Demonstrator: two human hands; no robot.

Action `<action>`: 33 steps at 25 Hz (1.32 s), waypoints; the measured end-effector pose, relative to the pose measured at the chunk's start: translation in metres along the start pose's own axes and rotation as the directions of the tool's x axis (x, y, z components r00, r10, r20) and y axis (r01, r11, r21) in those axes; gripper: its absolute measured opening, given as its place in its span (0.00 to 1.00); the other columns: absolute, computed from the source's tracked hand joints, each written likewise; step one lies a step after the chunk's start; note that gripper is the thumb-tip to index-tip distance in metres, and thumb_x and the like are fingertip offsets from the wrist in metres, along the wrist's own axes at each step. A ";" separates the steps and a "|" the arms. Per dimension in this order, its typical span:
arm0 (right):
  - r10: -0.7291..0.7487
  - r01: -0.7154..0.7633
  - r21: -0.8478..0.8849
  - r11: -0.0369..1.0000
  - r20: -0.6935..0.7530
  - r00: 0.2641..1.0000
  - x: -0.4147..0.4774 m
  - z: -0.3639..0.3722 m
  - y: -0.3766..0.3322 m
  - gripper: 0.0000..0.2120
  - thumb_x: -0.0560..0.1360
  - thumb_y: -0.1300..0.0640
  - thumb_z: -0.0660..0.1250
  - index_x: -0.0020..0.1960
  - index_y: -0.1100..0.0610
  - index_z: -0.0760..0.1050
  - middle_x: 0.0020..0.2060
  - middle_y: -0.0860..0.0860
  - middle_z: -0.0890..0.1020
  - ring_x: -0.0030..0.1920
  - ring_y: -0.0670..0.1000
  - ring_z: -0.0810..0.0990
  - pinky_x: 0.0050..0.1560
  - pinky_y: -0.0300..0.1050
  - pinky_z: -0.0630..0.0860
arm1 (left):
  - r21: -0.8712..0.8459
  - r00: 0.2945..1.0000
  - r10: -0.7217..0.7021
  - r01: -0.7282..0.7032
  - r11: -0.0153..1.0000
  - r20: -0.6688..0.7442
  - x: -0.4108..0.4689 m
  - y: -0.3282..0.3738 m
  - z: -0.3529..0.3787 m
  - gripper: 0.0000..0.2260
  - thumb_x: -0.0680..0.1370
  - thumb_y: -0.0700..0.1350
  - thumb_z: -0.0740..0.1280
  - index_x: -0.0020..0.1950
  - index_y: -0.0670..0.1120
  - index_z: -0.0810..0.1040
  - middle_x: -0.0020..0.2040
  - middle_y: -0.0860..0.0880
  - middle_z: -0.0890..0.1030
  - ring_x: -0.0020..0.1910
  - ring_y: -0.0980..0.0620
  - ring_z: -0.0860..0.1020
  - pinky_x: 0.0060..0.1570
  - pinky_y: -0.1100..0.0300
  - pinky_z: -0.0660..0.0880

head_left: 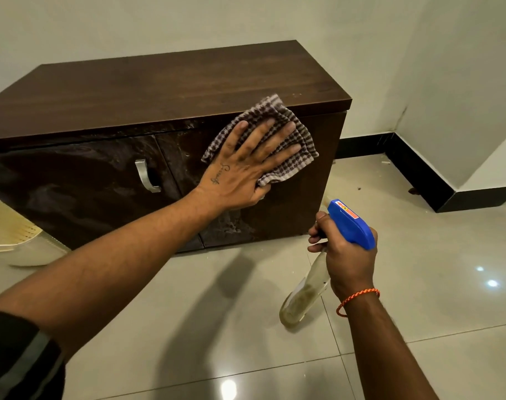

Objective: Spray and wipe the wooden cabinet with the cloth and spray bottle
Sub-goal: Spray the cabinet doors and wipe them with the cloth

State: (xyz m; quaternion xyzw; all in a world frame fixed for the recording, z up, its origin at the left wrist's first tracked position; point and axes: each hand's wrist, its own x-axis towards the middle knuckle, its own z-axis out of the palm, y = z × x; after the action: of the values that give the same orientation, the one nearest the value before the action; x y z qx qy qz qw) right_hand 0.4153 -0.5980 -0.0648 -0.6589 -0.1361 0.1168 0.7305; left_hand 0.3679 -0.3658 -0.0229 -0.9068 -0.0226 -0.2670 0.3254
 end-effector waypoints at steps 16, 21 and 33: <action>-0.015 0.014 -0.053 0.998 -0.011 1.000 0.014 -0.019 0.023 0.08 0.77 0.58 0.70 0.46 0.63 0.82 0.33 0.57 0.83 0.31 0.54 0.83 0.31 0.47 0.81 | 0.055 0.810 0.450 -0.504 0.862 0.376 -0.085 0.131 0.133 0.35 0.84 0.53 0.55 0.83 0.49 0.36 0.80 0.44 0.29 0.75 0.40 0.23 0.71 0.39 0.22; -0.003 0.002 -0.049 0.999 -0.001 1.000 0.012 -0.018 0.021 0.08 0.77 0.58 0.70 0.47 0.64 0.82 0.31 0.54 0.83 0.31 0.54 0.83 0.31 0.47 0.82 | -0.003 0.881 0.361 -0.378 0.926 0.304 -0.082 0.123 0.124 0.39 0.81 0.44 0.60 0.83 0.51 0.35 0.80 0.46 0.27 0.77 0.44 0.24 0.73 0.44 0.22; -0.070 0.070 0.013 0.997 -0.006 0.998 0.006 -0.005 -0.003 0.06 0.77 0.58 0.70 0.41 0.55 0.81 0.31 0.54 0.83 0.30 0.52 0.82 0.31 0.47 0.82 | -0.075 0.993 0.121 -0.120 0.990 0.010 0.062 0.044 0.005 0.34 0.81 0.55 0.59 0.84 0.52 0.49 0.84 0.48 0.49 0.83 0.45 0.46 0.79 0.46 0.35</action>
State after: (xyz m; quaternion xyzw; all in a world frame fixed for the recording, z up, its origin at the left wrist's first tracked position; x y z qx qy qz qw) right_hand 0.4232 -0.6012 -0.0618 -0.6491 -0.1565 0.0903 0.7390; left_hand 0.4330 -0.4064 -0.0204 -0.9199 0.0397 -0.2409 0.3068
